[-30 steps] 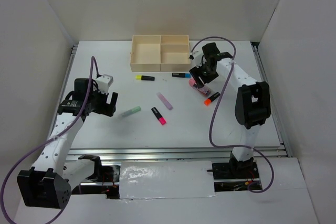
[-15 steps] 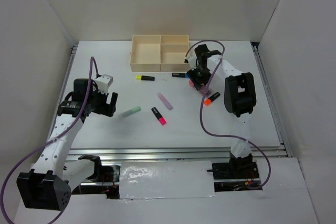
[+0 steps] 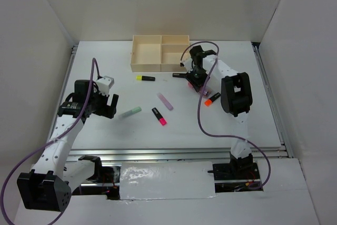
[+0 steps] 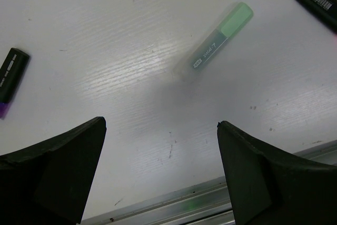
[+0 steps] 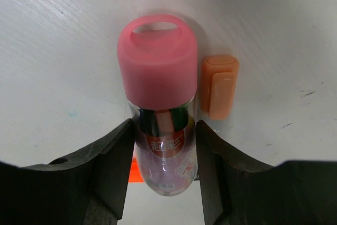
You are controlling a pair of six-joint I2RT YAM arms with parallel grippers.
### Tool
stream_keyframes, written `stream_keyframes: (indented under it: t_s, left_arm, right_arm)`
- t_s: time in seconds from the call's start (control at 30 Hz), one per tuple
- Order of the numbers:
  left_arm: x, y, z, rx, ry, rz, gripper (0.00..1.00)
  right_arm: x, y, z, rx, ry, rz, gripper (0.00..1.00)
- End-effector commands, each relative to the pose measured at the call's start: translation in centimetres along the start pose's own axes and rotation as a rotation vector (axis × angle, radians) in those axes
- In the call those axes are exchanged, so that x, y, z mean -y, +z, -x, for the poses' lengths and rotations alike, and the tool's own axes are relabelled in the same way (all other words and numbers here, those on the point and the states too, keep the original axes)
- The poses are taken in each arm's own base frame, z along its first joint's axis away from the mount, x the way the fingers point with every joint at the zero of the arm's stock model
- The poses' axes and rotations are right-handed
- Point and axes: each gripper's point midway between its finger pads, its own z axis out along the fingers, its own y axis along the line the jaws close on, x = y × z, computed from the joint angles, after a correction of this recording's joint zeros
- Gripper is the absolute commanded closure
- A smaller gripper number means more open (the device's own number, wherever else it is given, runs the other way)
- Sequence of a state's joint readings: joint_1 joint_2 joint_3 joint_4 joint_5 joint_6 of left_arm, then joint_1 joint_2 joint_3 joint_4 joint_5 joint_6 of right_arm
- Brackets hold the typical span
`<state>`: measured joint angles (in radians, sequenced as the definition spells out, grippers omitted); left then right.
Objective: Sort the stationery into containers
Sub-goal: Pick up the stationery from the center of the board.
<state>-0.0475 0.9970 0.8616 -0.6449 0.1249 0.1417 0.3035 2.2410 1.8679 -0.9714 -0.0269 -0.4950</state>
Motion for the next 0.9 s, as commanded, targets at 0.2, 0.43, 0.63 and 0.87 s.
stream_keyframes:
  t_s: [0.2,0.43,0.63,0.87]
  left_arm:
    - [0.0,-0.5,0.8,0.057,0.024,-0.013,0.01]
    - [-0.1,-0.5,0.7,0.052,0.016,-0.013,0.01]
    - [-0.3,-0.5,0.6,0.052,0.011,-0.010,0.01]
    - [-0.3,-0.6,0.6,0.055,0.012,-0.018,0.01]
  right_arm:
    - [-2.5,1.1,-0.9,-0.056,-0.004,0.071,0.60]
    - [-2.9,1.1,-0.8,-0.067,0.009,0.080,0.57]
    - [-3.2,1.0,-0.5,-0.079,-0.001,0.087,0.75]
    - [-4.2,-1.4,1.1,-0.003,0.016,0.112,1.00]
